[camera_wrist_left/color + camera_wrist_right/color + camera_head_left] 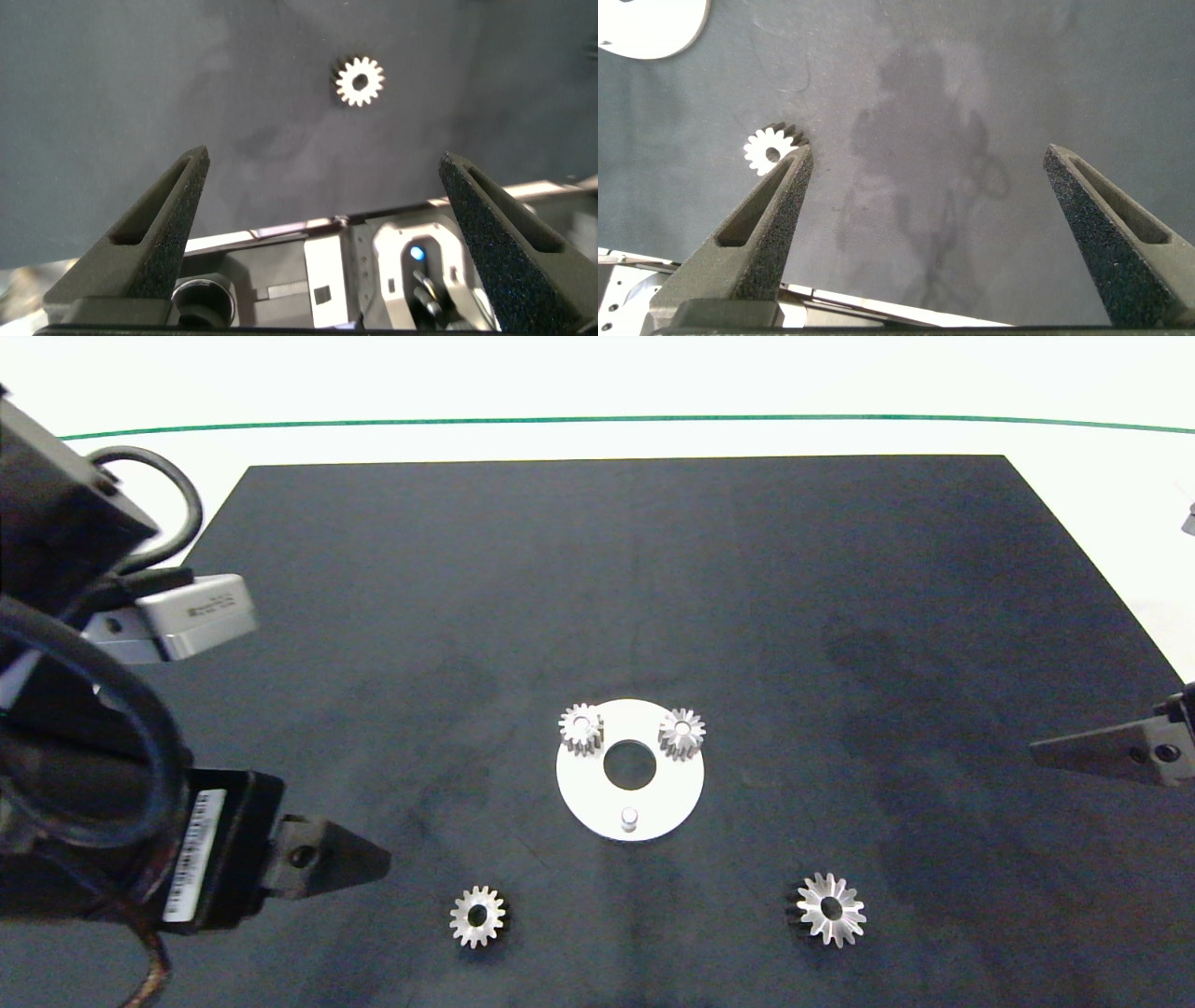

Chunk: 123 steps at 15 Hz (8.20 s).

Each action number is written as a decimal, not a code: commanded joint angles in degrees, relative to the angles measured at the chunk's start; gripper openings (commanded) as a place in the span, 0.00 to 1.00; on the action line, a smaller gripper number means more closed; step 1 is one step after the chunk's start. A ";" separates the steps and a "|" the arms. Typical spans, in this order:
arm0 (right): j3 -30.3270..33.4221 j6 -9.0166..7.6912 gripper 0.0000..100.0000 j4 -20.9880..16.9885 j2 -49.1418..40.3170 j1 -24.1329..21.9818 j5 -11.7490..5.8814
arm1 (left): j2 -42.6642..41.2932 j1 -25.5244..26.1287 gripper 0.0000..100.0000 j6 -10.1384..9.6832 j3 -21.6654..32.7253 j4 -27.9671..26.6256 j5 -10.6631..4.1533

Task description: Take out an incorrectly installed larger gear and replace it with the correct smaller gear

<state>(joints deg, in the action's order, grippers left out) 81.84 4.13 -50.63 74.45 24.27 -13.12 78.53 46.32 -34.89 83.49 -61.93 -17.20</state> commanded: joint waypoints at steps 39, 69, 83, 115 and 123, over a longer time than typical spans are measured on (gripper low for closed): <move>-3.09 -3.96 1.00 -0.26 -7.21 -2.12 1.87 | 18.85 4.56 0.99 -11.43 -21.00 29.32 -7.50; -3.52 -3.78 1.00 -0.17 -6.95 -2.30 1.87 | 19.91 4.56 0.39 -11.34 -22.41 31.34 -7.76; -3.17 -5.28 1.00 0.27 -7.48 -5.64 3.27 | 16.13 6.32 0.19 -4.92 -19.25 29.94 -7.76; -0.36 -13.98 1.00 0.18 -10.02 -24.80 15.40 | 39.94 9.05 0.19 11.33 28.83 4.54 -7.85; -0.45 -13.98 1.00 0.18 -10.02 -24.62 15.40 | 40.65 9.05 0.19 11.16 29.45 4.45 -7.85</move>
<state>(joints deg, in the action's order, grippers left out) 81.40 -9.75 -50.16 64.33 -0.38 2.26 119.07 55.43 -23.54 112.81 -57.16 -24.88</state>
